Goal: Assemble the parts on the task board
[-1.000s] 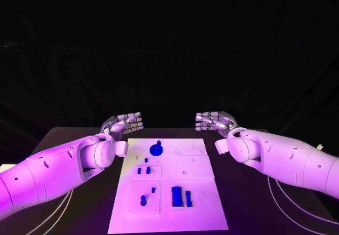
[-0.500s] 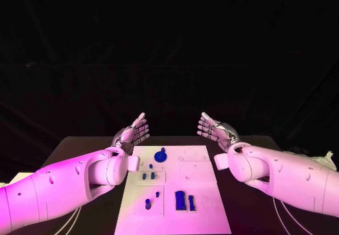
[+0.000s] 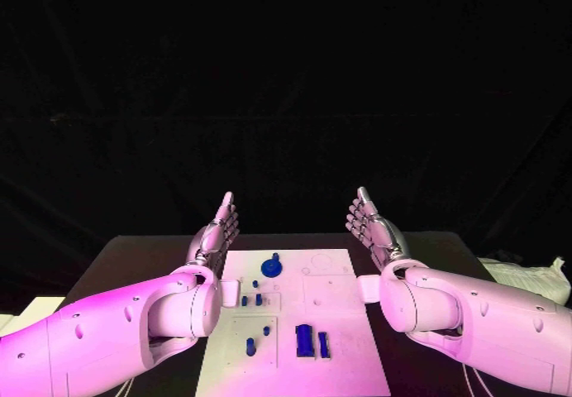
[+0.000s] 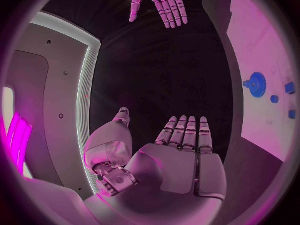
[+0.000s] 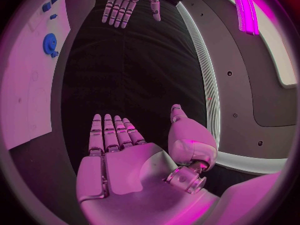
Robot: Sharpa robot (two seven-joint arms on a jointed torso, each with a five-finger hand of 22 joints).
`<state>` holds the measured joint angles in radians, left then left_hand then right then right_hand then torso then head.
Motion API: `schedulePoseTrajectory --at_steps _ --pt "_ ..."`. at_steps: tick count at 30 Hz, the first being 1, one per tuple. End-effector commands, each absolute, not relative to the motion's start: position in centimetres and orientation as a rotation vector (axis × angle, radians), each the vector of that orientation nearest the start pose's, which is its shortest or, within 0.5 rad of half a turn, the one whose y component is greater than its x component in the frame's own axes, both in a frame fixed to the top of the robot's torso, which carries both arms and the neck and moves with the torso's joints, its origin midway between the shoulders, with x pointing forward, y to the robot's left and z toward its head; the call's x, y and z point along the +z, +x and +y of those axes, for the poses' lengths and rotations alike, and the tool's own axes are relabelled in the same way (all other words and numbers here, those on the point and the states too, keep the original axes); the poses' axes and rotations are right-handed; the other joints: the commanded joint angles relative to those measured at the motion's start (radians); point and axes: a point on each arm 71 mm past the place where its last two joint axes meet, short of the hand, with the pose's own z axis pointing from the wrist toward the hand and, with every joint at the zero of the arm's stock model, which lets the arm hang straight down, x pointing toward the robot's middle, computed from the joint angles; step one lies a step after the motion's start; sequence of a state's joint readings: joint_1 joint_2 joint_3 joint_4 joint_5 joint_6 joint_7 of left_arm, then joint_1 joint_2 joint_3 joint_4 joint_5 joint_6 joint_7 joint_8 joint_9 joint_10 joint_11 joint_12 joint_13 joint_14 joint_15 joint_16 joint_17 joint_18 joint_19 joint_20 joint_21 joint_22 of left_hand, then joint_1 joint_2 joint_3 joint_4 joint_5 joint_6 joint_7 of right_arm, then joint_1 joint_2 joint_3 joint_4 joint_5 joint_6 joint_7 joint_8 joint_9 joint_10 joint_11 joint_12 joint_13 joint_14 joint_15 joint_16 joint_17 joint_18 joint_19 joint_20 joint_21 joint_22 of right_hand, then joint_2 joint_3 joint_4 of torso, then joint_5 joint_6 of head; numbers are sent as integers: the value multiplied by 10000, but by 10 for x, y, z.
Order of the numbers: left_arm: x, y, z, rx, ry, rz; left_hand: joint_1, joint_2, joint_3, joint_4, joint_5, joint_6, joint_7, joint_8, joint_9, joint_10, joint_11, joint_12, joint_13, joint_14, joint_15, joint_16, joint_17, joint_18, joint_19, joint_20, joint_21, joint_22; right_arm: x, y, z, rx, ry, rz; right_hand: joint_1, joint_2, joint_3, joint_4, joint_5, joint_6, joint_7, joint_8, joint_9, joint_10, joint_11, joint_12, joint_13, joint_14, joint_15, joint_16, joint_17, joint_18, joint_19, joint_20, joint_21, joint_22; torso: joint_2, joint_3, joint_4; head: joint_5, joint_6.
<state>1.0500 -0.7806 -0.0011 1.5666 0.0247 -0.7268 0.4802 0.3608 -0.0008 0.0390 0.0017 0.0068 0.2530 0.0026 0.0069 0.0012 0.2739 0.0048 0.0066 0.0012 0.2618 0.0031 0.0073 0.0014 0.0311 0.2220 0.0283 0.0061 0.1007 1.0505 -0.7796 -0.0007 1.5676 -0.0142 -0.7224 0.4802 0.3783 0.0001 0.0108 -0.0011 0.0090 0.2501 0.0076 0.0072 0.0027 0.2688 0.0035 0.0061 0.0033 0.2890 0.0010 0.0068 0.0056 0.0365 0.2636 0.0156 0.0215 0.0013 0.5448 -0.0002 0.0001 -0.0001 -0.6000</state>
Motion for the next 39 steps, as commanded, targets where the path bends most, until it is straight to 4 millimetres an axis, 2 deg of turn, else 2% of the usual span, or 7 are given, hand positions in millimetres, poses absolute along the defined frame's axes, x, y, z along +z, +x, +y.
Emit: schedulePoseTrajectory --at_steps 1,20,21,22,23,24,39 --pt "-224 462 192 -12289 -12089 12178 -1120 8 -390 -17 -68 -784 -26 -69 -12 -851 -48 -66 -12 -814 -31 -73 -14 -311 -686 -283 -61 -1007 -224 462 -192 12289 12089 12178 -1167 -1 -108 11 -90 -771 -76 -72 -27 -832 -35 -61 -33 -890 -10 -68 -56 -365 -812 -156 -215 -13 -6 2 -1 1 0" --pt "-224 462 192 -12289 -12089 12178 -2474 8 -390 -17 -68 -1734 -26 -69 -12 -1880 -48 -66 -12 -1803 -31 -73 -14 -311 -1505 -283 -61 -1007 -224 462 -192 12289 12089 12178 -2579 -1 -108 11 -90 -1690 -76 -72 -27 -1834 -35 -61 -33 -1979 -10 -68 -56 -365 -1808 -156 -215 -13 -6 2 -1 1 0" --pt "-224 462 192 -12289 -12089 12178 -2645 8 -390 -17 -68 -2530 -26 -69 -12 -2014 -48 -66 -12 -2618 -31 -73 -14 -311 -2220 -283 -61 -1007 -224 462 -192 12289 12089 12178 -2685 -1 -108 11 -90 -1770 -76 -72 -27 -1914 -35 -61 -33 -2053 -10 -68 -56 -365 -1876 -156 -215 -13 -6 2 -1 1 0" --pt "-224 462 192 -12289 -12089 12178 -2812 8 -390 -17 -68 -2530 -26 -69 -12 -2739 -48 -66 -12 -2618 -31 -73 -14 -311 -2220 -283 -61 -1007 -224 462 -192 12289 12089 12178 -2905 -1 -108 11 -90 -2501 -76 -72 -27 -2688 -35 -61 -33 -2890 -10 -68 -56 -365 -2636 -156 -215 -13 -6 2 -1 1 0" --pt "-224 462 192 -12289 -12089 12178 -3608 8 -390 -17 -68 -2530 -26 -69 -12 -2739 -48 -66 -12 -2618 -31 -73 -14 -311 -2220 -283 -61 -1007 -224 462 -192 12289 12089 12178 -3065 -1 -108 11 -90 -2501 -76 -72 -27 -2688 -35 -61 -33 -2890 -10 -68 -56 -365 -2636 -156 -215 -13 -6 2 -1 1 0" --pt "-224 462 192 -12289 -12089 12178 -3608 8 -390 -17 -68 -2530 -26 -69 -12 -2739 -48 -66 -12 -2618 -31 -73 -14 -311 -2220 -283 -61 -1007 -224 462 -192 12289 12089 12178 -3783 -1 -108 11 -90 -2501 -76 -72 -27 -2688 -35 -61 -33 -2890 -10 -68 -56 -365 -2636 -156 -215 -13 -6 2 -1 1 0" --pt "-224 462 192 -12289 -12089 12178 -3608 8 -390 -17 -68 -2530 -26 -69 -12 -2739 -48 -66 -12 -2618 -31 -73 -14 -311 -2220 -283 -61 -1007 -224 462 -192 12289 12089 12178 -3783 -1 -108 11 -90 -2501 -76 -72 -27 -2688 -35 -61 -33 -2890 -10 -68 -56 -365 -2636 -156 -215 -13 -6 2 -1 1 0"
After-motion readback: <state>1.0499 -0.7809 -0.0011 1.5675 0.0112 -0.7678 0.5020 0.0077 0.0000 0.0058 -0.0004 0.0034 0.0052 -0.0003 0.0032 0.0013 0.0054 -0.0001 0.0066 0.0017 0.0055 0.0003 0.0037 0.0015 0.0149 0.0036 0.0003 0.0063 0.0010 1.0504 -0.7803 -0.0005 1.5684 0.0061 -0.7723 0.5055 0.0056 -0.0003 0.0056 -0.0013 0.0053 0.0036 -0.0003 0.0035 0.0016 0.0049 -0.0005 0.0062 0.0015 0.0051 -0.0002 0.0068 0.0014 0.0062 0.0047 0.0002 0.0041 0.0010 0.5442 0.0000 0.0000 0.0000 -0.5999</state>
